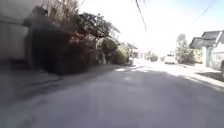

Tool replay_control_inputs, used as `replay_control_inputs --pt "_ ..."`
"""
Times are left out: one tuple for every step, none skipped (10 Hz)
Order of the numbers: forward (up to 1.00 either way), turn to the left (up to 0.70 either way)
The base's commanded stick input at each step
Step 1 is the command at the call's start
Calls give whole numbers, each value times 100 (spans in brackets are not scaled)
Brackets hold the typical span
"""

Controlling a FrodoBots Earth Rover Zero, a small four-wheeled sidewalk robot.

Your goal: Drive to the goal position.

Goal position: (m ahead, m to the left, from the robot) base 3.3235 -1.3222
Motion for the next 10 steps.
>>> replay_control_inputs --pt "100 -1" --pt "100 -1" --pt "100 -1" --pt "100 -33" --pt "100 -39" --pt "100 -40" --pt "100 -40" --pt "100 -41" --pt "100 -41" --pt "100 -41"
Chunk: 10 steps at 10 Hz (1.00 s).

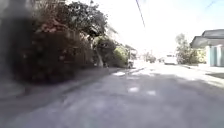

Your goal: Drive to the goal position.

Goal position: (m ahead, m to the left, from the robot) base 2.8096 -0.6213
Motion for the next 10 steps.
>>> replay_control_inputs --pt "100 -41" --pt "100 -41" --pt "100 -41" --pt "100 -39" --pt "100 -14" --pt "100 -3" --pt "100 -1" --pt "100 -1" --pt "100 -1" --pt "100 -1"
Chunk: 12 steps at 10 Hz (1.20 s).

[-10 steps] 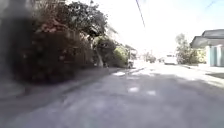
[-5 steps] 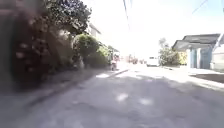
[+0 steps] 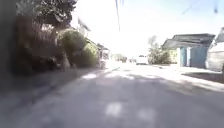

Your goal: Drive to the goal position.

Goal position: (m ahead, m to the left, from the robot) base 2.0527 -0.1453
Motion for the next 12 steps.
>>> replay_control_inputs --pt "100 -1" --pt "100 -1" --pt "100 -1" --pt "100 -1" --pt "100 -1" --pt "100 -1" --pt "100 -1" --pt "100 -1" --pt "100 -1" --pt "100 -2" --pt "100 -24" --pt "100 -36"
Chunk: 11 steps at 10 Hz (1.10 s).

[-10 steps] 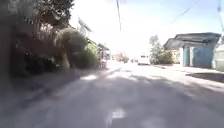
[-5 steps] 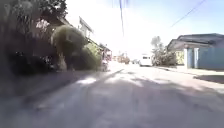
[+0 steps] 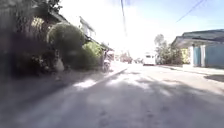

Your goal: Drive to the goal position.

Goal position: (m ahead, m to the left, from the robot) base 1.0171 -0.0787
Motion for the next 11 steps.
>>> replay_control_inputs --pt "100 -41" --pt "100 -41" --pt "100 -41" --pt "100 -41" --pt "100 -41" --pt "100 -33" --pt "100 -14" --pt "100 -1" --pt "100 -1" --pt "100 -1" --pt "100 -1"
